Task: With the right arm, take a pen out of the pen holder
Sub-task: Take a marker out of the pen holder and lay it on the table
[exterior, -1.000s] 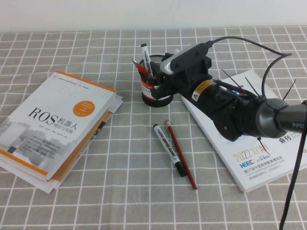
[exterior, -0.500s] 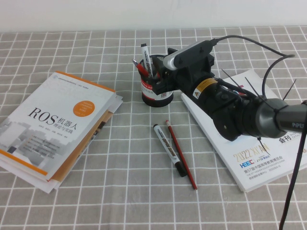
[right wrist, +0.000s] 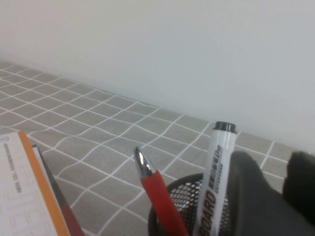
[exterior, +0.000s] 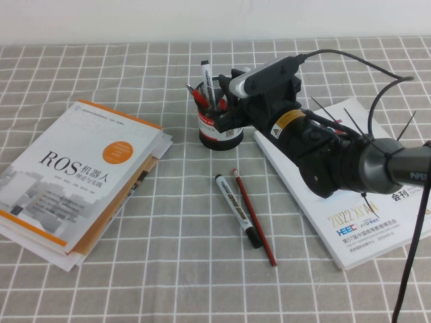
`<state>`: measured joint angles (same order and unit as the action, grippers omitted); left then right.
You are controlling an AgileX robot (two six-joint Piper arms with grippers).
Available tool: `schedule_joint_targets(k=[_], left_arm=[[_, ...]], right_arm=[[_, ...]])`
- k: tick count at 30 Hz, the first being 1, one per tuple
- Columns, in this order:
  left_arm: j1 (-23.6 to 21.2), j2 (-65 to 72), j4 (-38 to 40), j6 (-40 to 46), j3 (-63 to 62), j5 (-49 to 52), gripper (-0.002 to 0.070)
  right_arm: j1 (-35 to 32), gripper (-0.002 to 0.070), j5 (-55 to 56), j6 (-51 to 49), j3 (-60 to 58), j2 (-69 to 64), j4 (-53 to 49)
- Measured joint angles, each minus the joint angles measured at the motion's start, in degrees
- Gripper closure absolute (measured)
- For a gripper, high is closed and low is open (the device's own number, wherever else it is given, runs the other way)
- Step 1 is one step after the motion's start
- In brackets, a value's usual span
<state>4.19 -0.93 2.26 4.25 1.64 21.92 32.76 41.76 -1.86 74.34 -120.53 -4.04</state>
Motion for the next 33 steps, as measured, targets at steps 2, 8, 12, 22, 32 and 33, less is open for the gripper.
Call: schedule_joint_targets(k=[2,8,12,22,32,33], left_arm=[[0.0,0.0,0.0,0.0,0.0,0.0,0.0678],[0.0,0.0,0.0,0.0,0.0,0.0,0.0678],[0.0,0.0,0.0,0.0,0.0,0.0,0.0678],[0.0,0.0,0.0,0.0,0.0,0.0,0.0678],[0.0,0.0,0.0,0.0,0.0,0.0,0.0678],[0.0,0.0,0.0,0.0,0.0,0.0,0.0678]], right_arm=[[0.0,0.0568,0.0,0.0,0.0,0.0,0.0],[0.0,0.0575,0.1,0.0,0.0,0.0,0.0],[0.0,0.0575,0.1,0.0,0.0,0.0,0.0],[0.0,0.0577,-0.1,0.0,0.0,2.6,0.2],[0.0,0.0577,-4.2,0.0,0.0,8.2,-0.1],[0.0,0.0577,-5.5,0.0,0.0,9.3,-0.2]])
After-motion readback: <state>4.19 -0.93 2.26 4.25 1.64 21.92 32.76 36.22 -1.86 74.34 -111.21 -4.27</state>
